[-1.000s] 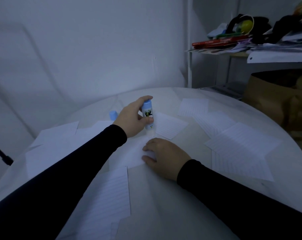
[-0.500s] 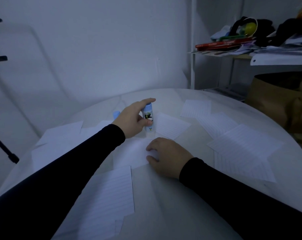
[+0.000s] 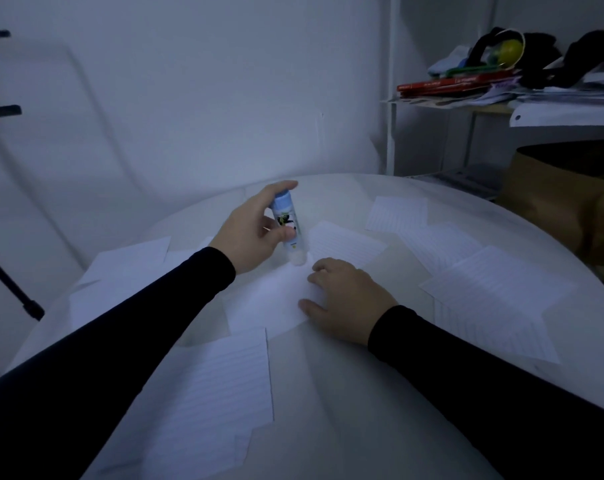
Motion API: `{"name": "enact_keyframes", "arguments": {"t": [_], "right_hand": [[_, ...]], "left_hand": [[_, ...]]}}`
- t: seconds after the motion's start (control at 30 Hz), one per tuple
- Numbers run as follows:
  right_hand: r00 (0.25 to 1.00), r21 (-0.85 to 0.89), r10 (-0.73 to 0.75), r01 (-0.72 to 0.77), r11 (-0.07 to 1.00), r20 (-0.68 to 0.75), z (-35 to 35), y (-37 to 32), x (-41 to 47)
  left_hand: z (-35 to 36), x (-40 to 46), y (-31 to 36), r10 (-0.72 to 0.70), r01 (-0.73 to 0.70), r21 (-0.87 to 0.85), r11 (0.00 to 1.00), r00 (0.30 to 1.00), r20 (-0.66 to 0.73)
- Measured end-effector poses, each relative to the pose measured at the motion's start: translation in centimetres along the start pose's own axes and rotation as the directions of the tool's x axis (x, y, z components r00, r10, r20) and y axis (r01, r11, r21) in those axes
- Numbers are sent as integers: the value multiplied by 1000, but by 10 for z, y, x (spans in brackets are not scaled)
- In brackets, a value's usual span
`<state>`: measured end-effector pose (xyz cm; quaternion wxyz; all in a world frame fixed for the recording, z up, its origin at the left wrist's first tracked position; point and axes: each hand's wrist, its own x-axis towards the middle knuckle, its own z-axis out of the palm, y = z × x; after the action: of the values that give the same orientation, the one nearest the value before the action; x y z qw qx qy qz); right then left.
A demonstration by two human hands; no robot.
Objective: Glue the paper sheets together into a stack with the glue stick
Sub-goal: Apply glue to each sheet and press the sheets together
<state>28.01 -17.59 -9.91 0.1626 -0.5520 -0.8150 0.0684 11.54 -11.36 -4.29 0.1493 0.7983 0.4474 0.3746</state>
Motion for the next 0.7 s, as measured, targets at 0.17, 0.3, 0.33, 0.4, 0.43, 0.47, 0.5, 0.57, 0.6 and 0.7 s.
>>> {"name": "enact_keyframes", "arguments": {"t": [0.17,0.3,0.33,0.4,0.43,0.47,0.5,0.57,0.6,0.7], "right_hand": [[997,-134,2,9,991,77,-3,1,0],[998,-173,54,-48,984,31,-2,-1,-2],[997,-172,67,-62,983,24,0,-2,-2],[996,-159,92,-89,983,10,2,-6,-3],[995,-150,101,-100,984,3,4,-7,-3],[994,-143,106,-105,984,-1,4,-8,-3],[994,-138,109,-108,984,-3,5,-8,-3],[994,-124,109,-108,986,-2,4,-7,-3],[994,-114,109,-108,988,-2,4,-6,-3],[994,-105,106,-107,989,-7,5,-5,-3]], "left_hand": [[6,-5,-4,2,-1,-10,1000,998,70],[11,-1,-3,13,-12,-38,999,1000,16],[10,1,-2,10,-10,-53,999,1000,-7],[9,5,0,-6,5,-74,997,1000,-21],[10,6,0,-9,8,-62,998,1000,-7],[11,6,0,-6,6,-36,999,1000,16],[13,5,0,1,-1,-11,1000,999,41],[18,2,-1,13,-14,10,1000,997,70],[20,1,-2,14,-14,12,1000,997,75],[21,0,-2,11,-12,18,1000,997,76]]}}
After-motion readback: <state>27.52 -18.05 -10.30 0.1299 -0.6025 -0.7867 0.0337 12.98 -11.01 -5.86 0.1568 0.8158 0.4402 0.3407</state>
